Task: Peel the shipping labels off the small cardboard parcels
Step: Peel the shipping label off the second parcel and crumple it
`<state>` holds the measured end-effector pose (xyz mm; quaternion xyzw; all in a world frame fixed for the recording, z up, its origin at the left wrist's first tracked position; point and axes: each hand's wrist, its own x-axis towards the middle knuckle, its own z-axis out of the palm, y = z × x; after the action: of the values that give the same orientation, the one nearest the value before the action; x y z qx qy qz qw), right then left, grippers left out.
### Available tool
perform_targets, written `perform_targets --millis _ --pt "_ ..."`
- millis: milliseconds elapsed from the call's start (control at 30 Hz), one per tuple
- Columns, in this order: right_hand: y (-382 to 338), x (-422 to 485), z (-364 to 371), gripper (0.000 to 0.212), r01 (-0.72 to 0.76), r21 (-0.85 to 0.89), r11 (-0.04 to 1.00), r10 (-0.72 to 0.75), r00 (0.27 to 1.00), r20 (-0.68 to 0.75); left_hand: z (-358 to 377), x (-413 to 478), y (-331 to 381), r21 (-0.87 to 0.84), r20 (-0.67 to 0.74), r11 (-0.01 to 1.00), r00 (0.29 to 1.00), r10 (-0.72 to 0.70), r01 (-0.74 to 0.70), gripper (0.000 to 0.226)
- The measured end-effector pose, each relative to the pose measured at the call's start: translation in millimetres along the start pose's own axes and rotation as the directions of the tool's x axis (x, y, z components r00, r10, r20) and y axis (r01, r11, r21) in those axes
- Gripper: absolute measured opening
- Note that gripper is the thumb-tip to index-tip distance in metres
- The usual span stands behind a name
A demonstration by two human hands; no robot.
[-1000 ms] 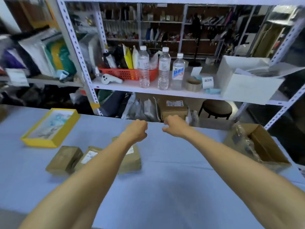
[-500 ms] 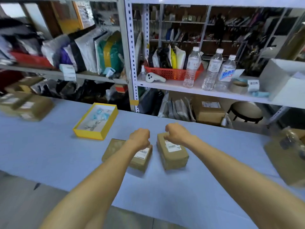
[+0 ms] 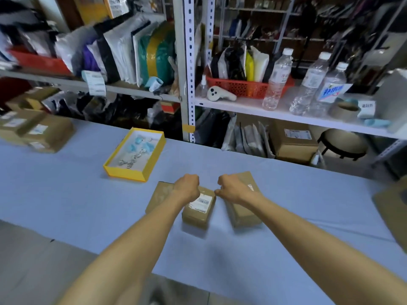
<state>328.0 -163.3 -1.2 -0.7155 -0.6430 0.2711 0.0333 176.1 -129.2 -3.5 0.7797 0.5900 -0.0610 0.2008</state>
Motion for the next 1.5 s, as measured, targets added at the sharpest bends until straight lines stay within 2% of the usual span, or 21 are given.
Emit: perform_targets --millis 67,167,300,400,467,567,633,800,933,1000,1067,1133,1200,1267,1500 --pt "-5 6 4 0.038 -0.026 0.021 0.999 0.026 0.999 -0.021 0 9 -11 0.019 0.004 1.0 1.0 -0.007 0.007 0.036" --pt "-14 18 13 0.038 -0.086 0.046 0.995 0.088 0.996 -0.034 0 22 -30 0.065 0.028 0.998 1.0 0.002 -0.004 0.036" --pt "-33 36 32 0.036 -0.167 0.054 0.984 0.169 0.986 -0.017 9 44 -64 0.025 0.059 0.999 0.998 0.024 -0.026 0.036" --pt "-44 46 49 0.032 -0.244 0.009 0.97 0.244 0.97 -0.01 26 56 -90 0.004 -0.03 1.0 0.999 0.021 -0.021 0.034" --pt "-47 47 61 0.03 -0.287 -0.082 0.954 0.29 0.957 0.018 40 56 -100 0.036 -0.035 0.997 0.997 -0.063 0.064 0.055" --pt "-42 48 74 0.034 -0.33 -0.118 0.937 0.338 0.939 0.06 61 52 -109 0.025 0.108 0.963 0.957 -0.269 0.268 0.109" --pt "-38 52 77 0.036 -0.346 -0.117 0.931 0.356 0.931 0.077 72 51 -112 0.014 0.15 0.951 0.939 -0.308 0.31 0.119" --pt "-35 64 77 0.041 -0.367 -0.138 0.92 0.379 0.923 0.071 72 62 -115 -0.075 0.096 0.95 0.951 -0.295 0.302 0.113" --pt "-45 76 84 0.025 -0.267 -0.167 0.949 0.255 0.963 -0.09 62 86 -111 -0.124 0.047 0.956 0.964 -0.263 0.267 0.11" --pt "-55 89 93 0.023 -0.21 -0.019 0.978 0.207 0.975 -0.082 61 99 -112 -0.175 0.051 0.949 0.965 -0.258 0.262 0.111" --pt "-65 105 100 0.029 -0.211 0.159 0.964 0.222 0.973 -0.057 61 110 -115 -0.208 0.075 0.945 0.967 -0.242 0.253 0.111" --pt "-72 119 104 0.03 -0.241 0.264 0.934 0.269 0.96 -0.075 60 119 -119 -0.248 0.087 0.947 0.978 -0.187 0.203 0.099" --pt "-73 128 108 0.025 -0.26 0.306 0.916 0.294 0.953 -0.069 59 125 -124 -0.296 0.079 0.945 0.99 -0.121 0.139 0.079" --pt "-74 134 112 0.023 -0.268 0.312 0.912 0.302 0.951 -0.065 58 128 -130 -0.294 0.058 0.951 0.995 -0.08 0.094 0.069" --pt "-76 155 106 0.019 -0.252 0.432 0.866 0.326 0.94 -0.103 48 152 -132 -0.376 -0.013 0.927 1.0 0.002 -0.007 0.064"
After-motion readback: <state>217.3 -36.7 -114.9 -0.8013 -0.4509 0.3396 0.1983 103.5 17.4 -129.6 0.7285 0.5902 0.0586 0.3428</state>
